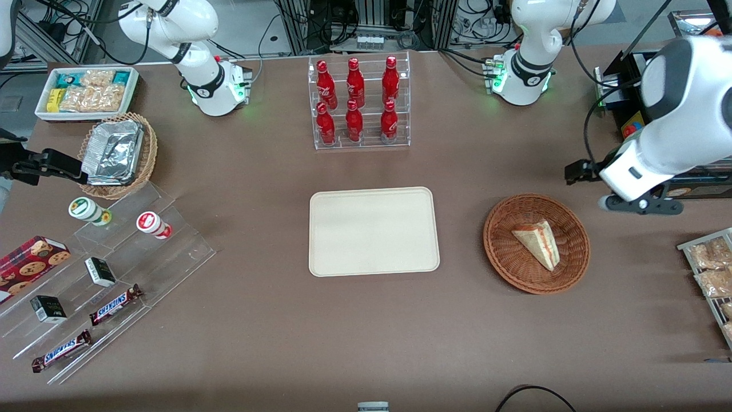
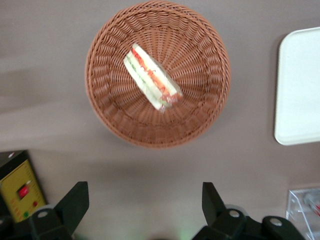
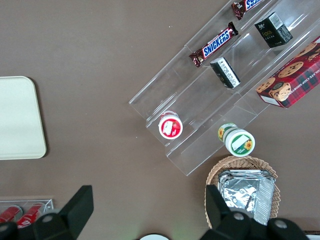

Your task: Place sandwich from basket to tray

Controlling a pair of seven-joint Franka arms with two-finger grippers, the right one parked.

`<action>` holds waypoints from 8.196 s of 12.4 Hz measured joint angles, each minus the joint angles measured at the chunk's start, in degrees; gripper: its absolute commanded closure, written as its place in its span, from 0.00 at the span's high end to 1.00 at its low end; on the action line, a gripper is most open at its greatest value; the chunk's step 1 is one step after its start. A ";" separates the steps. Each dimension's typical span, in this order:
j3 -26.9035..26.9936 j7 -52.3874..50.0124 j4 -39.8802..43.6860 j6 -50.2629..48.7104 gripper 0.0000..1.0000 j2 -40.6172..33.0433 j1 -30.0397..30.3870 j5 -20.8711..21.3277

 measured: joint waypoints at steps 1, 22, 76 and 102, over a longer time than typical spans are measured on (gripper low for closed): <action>0.00 0.00 -3.00 3.36 1.00 0.06 0.00 0.01; -0.32 -50.10 -19.30 39.94 1.00 8.50 -0.16 0.01; -5.42 -70.23 34.57 16.84 1.00 46.15 -36.75 4.76; -4.43 -15.89 8.93 -1.68 1.00 5.71 -3.51 -1.22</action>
